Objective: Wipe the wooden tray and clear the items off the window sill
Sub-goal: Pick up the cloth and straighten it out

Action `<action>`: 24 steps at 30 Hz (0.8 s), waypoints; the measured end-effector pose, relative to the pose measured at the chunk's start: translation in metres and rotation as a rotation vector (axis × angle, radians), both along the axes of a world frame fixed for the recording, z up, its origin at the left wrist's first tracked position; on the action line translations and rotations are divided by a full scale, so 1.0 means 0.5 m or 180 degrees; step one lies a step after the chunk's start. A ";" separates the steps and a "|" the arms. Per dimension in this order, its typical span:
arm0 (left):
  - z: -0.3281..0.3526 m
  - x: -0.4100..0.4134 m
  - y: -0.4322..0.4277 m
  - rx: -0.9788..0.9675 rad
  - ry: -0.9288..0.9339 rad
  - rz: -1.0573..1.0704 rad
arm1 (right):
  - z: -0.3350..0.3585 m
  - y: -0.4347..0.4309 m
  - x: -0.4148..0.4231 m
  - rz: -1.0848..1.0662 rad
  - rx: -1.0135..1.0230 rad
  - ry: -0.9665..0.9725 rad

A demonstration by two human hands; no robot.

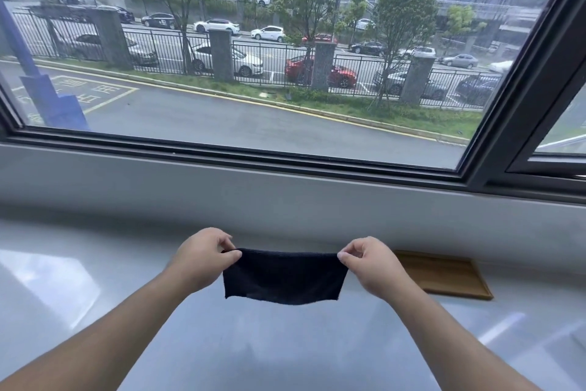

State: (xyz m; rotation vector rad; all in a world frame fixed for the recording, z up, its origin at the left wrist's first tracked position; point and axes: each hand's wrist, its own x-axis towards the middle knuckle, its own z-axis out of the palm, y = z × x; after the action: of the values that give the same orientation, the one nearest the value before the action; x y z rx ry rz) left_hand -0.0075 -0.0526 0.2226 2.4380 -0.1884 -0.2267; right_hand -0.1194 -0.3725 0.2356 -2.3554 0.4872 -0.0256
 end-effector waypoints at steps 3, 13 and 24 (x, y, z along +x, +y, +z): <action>0.009 -0.007 -0.010 -0.0257 0.0106 0.0074 | -0.007 0.002 -0.005 -0.0191 0.0603 -0.0151; 0.049 -0.072 -0.119 -0.1413 0.1150 0.0132 | 0.002 0.126 0.001 -0.0322 0.2499 -0.0039; 0.048 -0.088 -0.129 -0.2150 0.1621 -0.0449 | -0.002 0.165 0.004 0.0262 0.2113 -0.0212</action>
State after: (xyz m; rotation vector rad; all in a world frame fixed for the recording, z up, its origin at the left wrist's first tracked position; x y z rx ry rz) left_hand -0.0516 -0.1169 0.2464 1.6389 -0.1723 -0.7102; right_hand -0.1176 -0.2900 0.2344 -1.7141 0.3027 0.0838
